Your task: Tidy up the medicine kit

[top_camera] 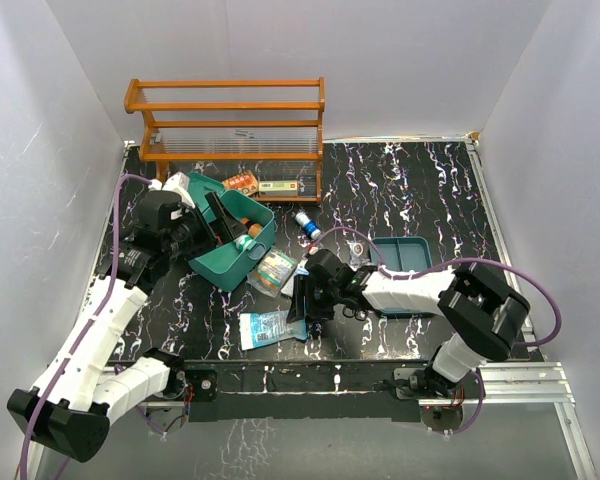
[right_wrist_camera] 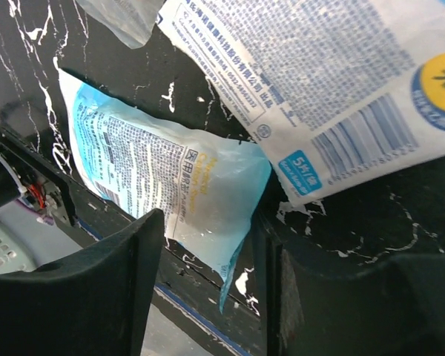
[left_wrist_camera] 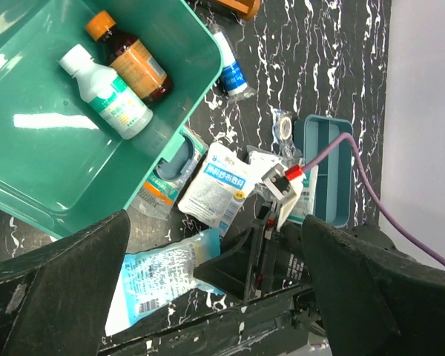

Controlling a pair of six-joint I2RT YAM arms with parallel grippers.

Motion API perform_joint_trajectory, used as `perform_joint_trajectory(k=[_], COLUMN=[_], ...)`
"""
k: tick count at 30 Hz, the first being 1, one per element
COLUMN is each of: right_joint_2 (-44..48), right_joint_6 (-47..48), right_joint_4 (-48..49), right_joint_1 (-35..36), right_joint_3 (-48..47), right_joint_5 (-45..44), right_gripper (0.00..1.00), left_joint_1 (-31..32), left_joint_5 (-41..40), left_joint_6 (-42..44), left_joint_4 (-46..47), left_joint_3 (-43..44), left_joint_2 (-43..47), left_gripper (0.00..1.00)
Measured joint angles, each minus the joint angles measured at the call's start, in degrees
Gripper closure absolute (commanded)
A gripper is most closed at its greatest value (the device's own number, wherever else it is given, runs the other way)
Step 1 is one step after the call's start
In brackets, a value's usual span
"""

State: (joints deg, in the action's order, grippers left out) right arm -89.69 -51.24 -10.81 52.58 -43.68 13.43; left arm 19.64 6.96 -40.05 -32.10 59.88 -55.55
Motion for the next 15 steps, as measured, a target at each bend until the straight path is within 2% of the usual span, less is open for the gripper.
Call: perform_joint_trajectory(k=[4,9,15], right_joint_2=[-1.36,-1.66,-1.01], right_joint_6=[-2.14,-3.80,-2.03], right_joint_4=[2.58,3.91,4.17], right_joint_1=[0.79,1.44,1.60], right_joint_3=[0.37,1.11,1.22], right_joint_5=[-0.07,-3.87,-6.14], right_gripper=[0.71,1.00,1.00], left_joint_1=[0.00,-0.02,-0.02], left_joint_5=[1.79,4.22,7.23], left_joint_6=[0.28,0.59,0.66], left_joint_4=[-0.50,-0.09,0.96], left_joint_3=[-0.22,-2.23,-3.72], left_joint_2=[0.87,3.17,3.45], left_gripper=[0.01,0.01,0.01])
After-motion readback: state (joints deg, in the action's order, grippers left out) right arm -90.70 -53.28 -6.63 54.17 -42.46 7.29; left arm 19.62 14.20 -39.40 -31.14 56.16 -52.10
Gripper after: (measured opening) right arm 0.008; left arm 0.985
